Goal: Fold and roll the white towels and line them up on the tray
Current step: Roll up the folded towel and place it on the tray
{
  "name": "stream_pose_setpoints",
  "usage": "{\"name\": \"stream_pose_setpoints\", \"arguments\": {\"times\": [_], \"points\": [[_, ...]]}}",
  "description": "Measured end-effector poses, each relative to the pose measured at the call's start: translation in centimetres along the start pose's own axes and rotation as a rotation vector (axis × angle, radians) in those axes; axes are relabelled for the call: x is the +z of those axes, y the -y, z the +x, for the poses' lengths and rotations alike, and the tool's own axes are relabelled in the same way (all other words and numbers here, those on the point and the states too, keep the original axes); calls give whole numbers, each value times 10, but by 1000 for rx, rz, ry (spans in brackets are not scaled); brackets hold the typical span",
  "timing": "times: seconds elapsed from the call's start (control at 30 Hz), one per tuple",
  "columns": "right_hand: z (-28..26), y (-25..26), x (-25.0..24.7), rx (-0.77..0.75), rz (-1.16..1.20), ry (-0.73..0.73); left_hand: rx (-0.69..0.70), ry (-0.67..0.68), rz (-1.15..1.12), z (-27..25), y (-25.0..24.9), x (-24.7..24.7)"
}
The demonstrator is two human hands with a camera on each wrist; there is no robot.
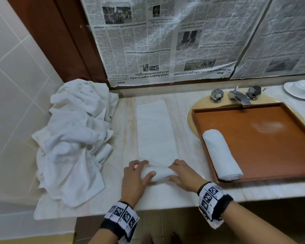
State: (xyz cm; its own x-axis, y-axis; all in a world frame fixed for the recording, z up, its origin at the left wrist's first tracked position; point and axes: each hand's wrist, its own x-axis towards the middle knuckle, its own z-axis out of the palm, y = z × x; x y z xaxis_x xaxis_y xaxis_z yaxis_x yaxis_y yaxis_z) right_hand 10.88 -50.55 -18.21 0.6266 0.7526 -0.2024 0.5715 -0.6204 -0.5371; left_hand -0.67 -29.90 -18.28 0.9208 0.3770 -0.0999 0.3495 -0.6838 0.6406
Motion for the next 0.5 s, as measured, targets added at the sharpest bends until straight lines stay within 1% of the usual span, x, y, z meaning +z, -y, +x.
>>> {"name": "stream_pose_setpoints", "arguments": {"times": [0.07,0.13,0.2,0.3,0.37,0.4,0.43,0.47,0.5], "points": [[5,0,-9,20,60,61,89,69,68,-4,4,1],[6,-1,-17,53,77,150,112,135,91,-6,11,0],[2,-3,-21,79,120,203,135,151,116,-8,18,-2],[-11,-7,-21,112,307,157,115,201,144,-14,22,-3],[-18,-5,-16,118,314,99,83,247,134,-19,20,-1],[-19,-3,-12,106,241,46,72,259,128,-21,18,-1],[-20,0,-7,66,66,-52,66,259,124,-22,16,-1],[-19,4,-2,16,-147,-178,58,247,123,-23,14,-1],[-20,10,6,-24,-304,-270,43,227,124,-22,13,-1]]}}
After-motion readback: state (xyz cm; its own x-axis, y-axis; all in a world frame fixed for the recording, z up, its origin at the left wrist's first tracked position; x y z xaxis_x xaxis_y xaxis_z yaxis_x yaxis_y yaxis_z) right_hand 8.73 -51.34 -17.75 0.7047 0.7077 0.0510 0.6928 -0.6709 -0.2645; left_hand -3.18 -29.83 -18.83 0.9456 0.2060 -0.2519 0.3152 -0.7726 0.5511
